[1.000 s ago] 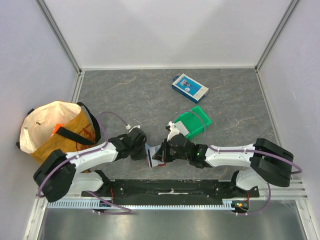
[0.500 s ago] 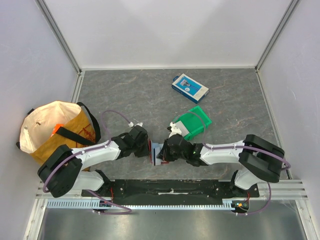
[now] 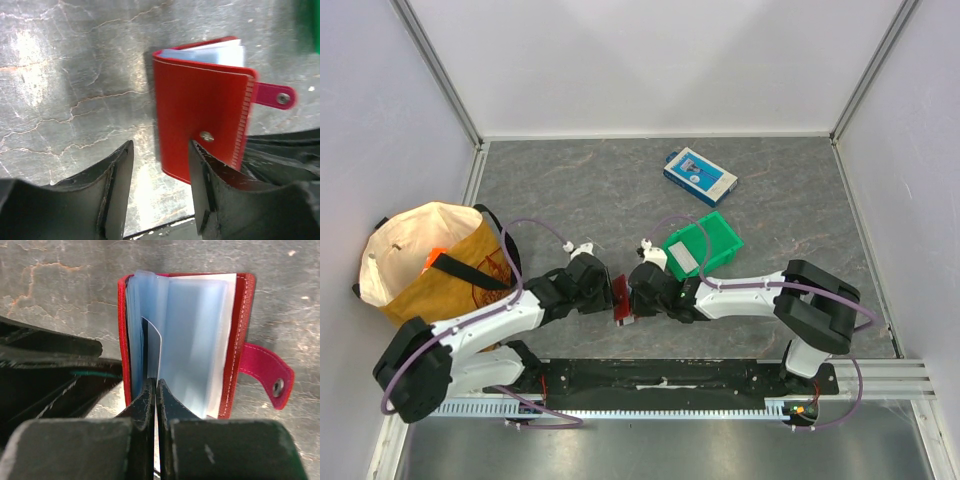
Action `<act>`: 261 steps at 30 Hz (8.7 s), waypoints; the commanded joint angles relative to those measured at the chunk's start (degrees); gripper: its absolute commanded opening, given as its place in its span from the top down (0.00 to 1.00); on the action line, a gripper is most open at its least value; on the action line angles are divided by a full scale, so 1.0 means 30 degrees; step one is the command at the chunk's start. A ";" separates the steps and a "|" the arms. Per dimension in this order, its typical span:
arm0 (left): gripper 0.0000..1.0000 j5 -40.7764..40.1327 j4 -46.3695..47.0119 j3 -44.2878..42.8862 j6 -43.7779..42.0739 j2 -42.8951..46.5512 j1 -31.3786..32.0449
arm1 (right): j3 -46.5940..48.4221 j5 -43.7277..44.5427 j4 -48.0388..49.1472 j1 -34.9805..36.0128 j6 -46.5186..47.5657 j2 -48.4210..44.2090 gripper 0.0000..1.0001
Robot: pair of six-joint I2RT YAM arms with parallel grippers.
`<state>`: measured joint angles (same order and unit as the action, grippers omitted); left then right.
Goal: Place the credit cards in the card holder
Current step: Turn over the card slot in the card holder, then insert the credit card into the card holder.
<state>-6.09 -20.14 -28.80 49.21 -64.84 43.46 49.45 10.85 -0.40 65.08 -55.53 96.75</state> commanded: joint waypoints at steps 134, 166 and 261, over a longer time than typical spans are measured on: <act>0.98 0.1941 0.5394 0.4823 0.0647 0.3508 0.0102 | -0.3122 -0.1300 0.1095 -0.2268 0.0171 -0.4888 1.00; 0.98 0.1736 0.5923 0.5849 0.1438 0.4269 0.0132 | -0.7079 -0.3328 0.6405 -0.3558 -0.2497 -0.5148 1.00; 0.98 0.1034 0.5044 0.5497 0.0705 0.4094 0.0132 | -0.6082 -0.5525 0.5908 -0.3822 0.1166 -0.4386 1.00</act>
<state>-0.60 -2.66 -11.40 52.21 -52.12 43.64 32.73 -6.17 18.41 53.67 -51.24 87.88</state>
